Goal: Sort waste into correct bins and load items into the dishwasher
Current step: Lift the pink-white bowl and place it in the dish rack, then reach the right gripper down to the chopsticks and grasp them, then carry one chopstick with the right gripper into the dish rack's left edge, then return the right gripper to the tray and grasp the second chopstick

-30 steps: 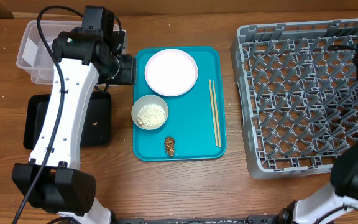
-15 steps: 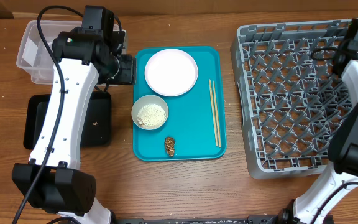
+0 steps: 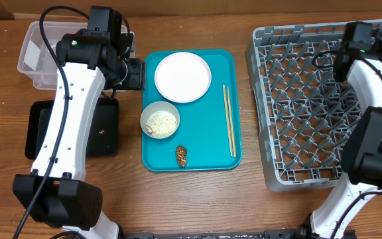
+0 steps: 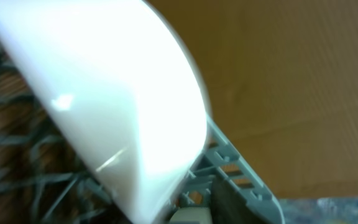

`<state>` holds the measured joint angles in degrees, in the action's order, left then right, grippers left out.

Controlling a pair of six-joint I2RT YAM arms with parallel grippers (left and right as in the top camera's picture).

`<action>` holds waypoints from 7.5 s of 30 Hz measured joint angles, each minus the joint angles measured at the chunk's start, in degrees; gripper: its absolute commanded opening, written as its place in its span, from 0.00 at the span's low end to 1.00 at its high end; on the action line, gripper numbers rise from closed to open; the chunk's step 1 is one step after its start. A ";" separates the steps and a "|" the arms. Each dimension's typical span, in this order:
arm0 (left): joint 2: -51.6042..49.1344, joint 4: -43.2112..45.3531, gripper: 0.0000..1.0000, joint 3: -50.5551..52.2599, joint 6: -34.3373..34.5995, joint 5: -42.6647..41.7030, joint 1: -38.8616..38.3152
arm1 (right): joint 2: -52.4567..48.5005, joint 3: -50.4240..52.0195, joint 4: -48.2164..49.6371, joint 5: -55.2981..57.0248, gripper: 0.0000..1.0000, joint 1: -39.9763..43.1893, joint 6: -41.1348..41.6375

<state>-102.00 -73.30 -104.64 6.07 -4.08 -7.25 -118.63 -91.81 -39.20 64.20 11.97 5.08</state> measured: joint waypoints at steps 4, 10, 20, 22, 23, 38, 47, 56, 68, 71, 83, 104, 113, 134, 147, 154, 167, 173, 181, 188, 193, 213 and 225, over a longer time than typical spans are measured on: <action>0.00 0.00 0.65 0.00 0.02 0.02 0.00 | 0.00 0.00 -1.60 -1.33 0.57 -1.75 1.86; 0.00 0.00 0.65 0.00 0.00 0.02 0.00 | 1.53 0.02 -2.23 -3.37 0.76 -1.81 2.71; 0.00 0.00 0.66 0.00 0.17 0.00 0.00 | 21.22 0.09 -5.73 -21.22 0.92 -2.19 2.27; 0.00 0.00 0.67 0.00 0.20 0.00 0.00 | 24.76 0.04 -9.03 -29.31 0.85 -2.80 2.03; 0.00 0.00 0.68 0.00 0.20 0.02 0.00 | 25.62 -0.04 -10.10 -32.65 0.83 -3.23 1.75; 0.00 0.00 0.74 0.00 0.35 0.02 0.00 | 25.07 2.99 -27.63 -70.23 0.84 -23.10 2.69; 0.00 0.00 0.77 0.00 0.39 0.02 0.00 | 17.16 6.67 -22.43 -73.46 0.83 -35.78 2.60; 0.00 -0.28 0.81 0.00 2.43 2.34 0.00 | 8.61 6.86 -18.95 -74.14 0.82 -38.29 3.15; 0.00 -0.31 0.81 0.00 3.02 3.52 0.00 | 0.33 6.86 -18.47 -76.06 0.82 -38.29 3.74; 0.00 -0.33 0.81 0.00 3.02 3.52 0.00 | 0.28 6.86 -18.32 -76.70 0.82 -38.29 3.76; 0.00 -0.42 0.81 0.00 3.02 3.52 0.00 | -0.07 6.86 -19.39 -76.89 0.82 -38.42 5.18; 0.00 -0.44 0.81 0.02 3.04 3.54 0.00 | 0.11 9.42 -16.20 -73.59 0.40 -41.44 15.19; 0.00 -0.44 0.81 0.00 3.04 3.52 0.00 | 0.13 9.77 -16.59 -72.46 0.22 -41.42 19.71; 0.00 -0.48 0.81 0.00 3.04 3.52 0.00 | 0.61 10.82 -17.05 -72.22 0.09 -41.40 23.19; 0.00 -0.90 0.81 0.02 3.02 3.52 0.00 | 0.66 8.63 -22.86 -68.54 0.04 -41.42 21.33; 0.00 -0.87 0.82 0.00 3.04 3.54 0.00 | 8.07 3.19 -28.33 -67.58 0.04 -40.81 13.29; 0.00 -0.85 0.82 0.00 3.04 3.54 0.00 | 20.04 -2.32 -39.74 -65.11 0.04 -21.53 -3.54; 0.00 -0.85 0.82 0.00 3.04 3.54 0.00 | 20.04 2.58 -38.51 -65.90 0.04 -18.71 -5.40; 0.00 -0.85 0.82 0.00 3.04 3.56 0.00 | 19.93 11.23 -34.58 -66.38 0.06 -18.82 -6.23; 0.00 -0.85 0.82 0.00 3.04 3.74 0.00 | 19.89 11.74 -34.58 -66.51 0.49 -18.82 -6.78; 0.00 -0.85 0.82 0.00 3.04 3.74 0.00 | 19.82 10.12 -36.50 -66.71 0.49 -18.82 -6.34; 0.00 -0.85 0.82 0.00 3.43 3.74 0.00 | 13.49 1.01 -26.18 -73.79 0.51 -32.35 -1.88; 0.00 -0.85 0.82 0.00 3.43 3.76 0.00 | 1.77 1.62 -24.35 -72.52 0.51 -35.30 2.60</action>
<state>-102.00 -74.15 -104.64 9.50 -0.32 -7.25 -116.86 -90.19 -63.55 -8.32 -23.33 7.68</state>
